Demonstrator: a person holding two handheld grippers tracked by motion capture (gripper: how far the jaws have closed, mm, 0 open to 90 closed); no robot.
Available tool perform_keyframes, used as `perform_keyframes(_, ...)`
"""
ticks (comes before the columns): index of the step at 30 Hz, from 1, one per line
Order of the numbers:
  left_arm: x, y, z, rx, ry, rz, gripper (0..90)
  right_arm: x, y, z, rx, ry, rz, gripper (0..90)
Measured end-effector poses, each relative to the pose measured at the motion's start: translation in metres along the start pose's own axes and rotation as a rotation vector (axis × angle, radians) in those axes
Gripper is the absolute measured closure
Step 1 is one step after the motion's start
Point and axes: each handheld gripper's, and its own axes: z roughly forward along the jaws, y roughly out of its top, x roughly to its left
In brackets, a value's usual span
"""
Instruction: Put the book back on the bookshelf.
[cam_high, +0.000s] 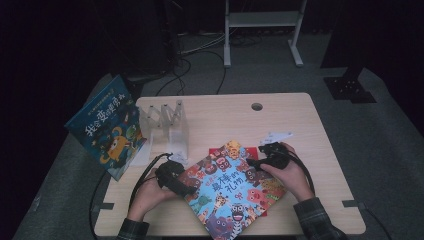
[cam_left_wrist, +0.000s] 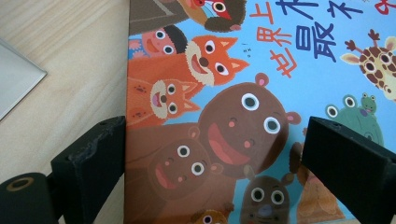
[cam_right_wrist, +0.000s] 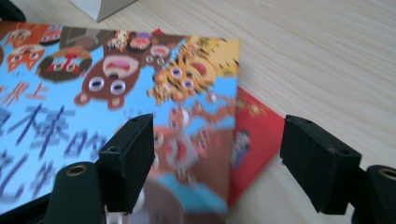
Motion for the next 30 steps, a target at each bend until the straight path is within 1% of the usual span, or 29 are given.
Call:
perform_keyframes(3, 0.000, 0.000, 0.000, 0.003, 0.000, -0.001, 6.8, -0.002, -0.014, -0.016, -0.001, -0.007, 0.002, 25.5)
perform_keyframes(4, 0.000, 0.000, 0.000, 0.004, 0.000, -0.002, 6.8, -0.003, -0.018, -0.021, -0.002, -0.006, -0.006, 25.5)
perform_keyframes(10, 0.000, 0.000, 0.000, 0.006, 0.001, -0.005, 6.8, 0.000, -0.042, -0.045, -0.003, -0.008, -0.012, 25.6)
perform_keyframes(15, -0.001, 0.000, 0.000, 0.007, 0.005, -0.009, 6.8, 0.004, -0.064, -0.062, -0.016, 0.002, 0.009, 25.7)
perform_keyframes(19, -0.001, 0.000, -0.001, 0.010, 0.005, -0.008, 6.8, 0.007, -0.082, -0.074, -0.008, -0.001, 0.024, 25.6)
perform_keyframes(24, -0.001, 0.000, -0.001, 0.013, 0.005, -0.010, 6.8, 0.014, -0.100, -0.083, 0.006, -0.010, 0.021, 25.1)
perform_keyframes(27, -0.001, 0.000, -0.001, 0.013, 0.005, -0.011, 6.8, 0.016, -0.106, -0.081, 0.013, -0.013, 0.023, 24.7)
perform_keyframes(30, 0.000, 0.000, -0.001, 0.011, 0.001, -0.015, 6.8, 0.015, -0.108, -0.079, 0.010, -0.002, 0.036, 23.1)
